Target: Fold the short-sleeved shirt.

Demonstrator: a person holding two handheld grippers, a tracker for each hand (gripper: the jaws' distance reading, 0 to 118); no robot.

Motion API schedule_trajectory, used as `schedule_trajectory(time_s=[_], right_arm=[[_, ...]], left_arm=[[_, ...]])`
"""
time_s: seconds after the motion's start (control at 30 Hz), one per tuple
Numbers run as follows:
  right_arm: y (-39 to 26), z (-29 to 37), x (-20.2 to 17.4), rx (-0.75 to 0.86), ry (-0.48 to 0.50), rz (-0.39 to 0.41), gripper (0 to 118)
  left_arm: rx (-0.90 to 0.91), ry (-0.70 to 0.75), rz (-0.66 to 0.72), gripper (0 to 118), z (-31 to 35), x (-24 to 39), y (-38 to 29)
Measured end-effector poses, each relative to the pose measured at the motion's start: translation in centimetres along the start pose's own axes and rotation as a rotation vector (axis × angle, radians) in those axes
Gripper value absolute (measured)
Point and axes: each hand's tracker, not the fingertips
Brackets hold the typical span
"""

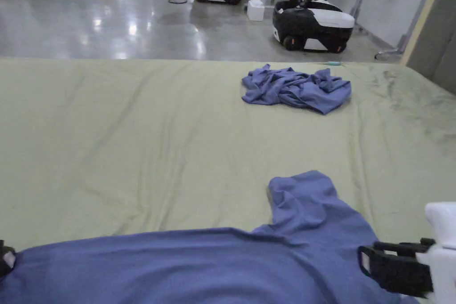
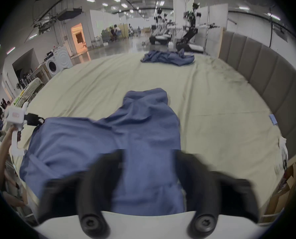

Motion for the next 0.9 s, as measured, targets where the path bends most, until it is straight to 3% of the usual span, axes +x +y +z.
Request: schedule_trajectory(time_s=[0.03,0.17,0.3,0.33,0.37,0.4,0.47,0.57,0.67,0.9], right_arm=[[1.0,-1.5,0.6,-0.034,0.005,-0.017,98],[4.7,-7.3,2.9,-0.129,-0.033,-0.139,96],[5.9,-11.1,3.4,-0.217,-0.171,-0.089,92],[5.7,-11.3,3.5,-0.252,-0.173,-0.066,82],[5.5,-11.3,3.2,-0.279,-0.126,-0.039,32],[5.1,-11.0,2.9,-0.259,-0.138,-0.011,4],[5.0,-10.0,2.3,-0.22,-0.163,0.038,4],[5.5,-7.2,2.5,-0.149,-0.145,-0.013,4],[5.5,-2.6,2.5,-0.067,-0.039,-0.071,4],[-0.3,9.1,1.8,0.091,0.017,-0.068,4]], left_arm=[[0.001,0.006,-0.009,1,0.1,0.1,-0.1],[-0.002,0.022,-0.036,1,0.0,0.7,0.0],[-0.01,0.021,-0.03,1,0.0,0.8,0.2],[-0.009,0.02,-0.027,1,0.1,0.9,0.2],[-0.008,0.021,-0.025,1,0.0,0.9,0.2],[-0.007,0.022,-0.021,1,0.1,1.0,0.3],[-0.006,0.026,-0.012,1,0.6,1.2,0.4],[0.013,0.03,-0.005,1,2.5,1.3,0.5],[0.082,-0.018,-0.007,1,6.3,0.9,0.0],[0.173,-0.034,-0.028,1,16.0,0.5,-6.1]])
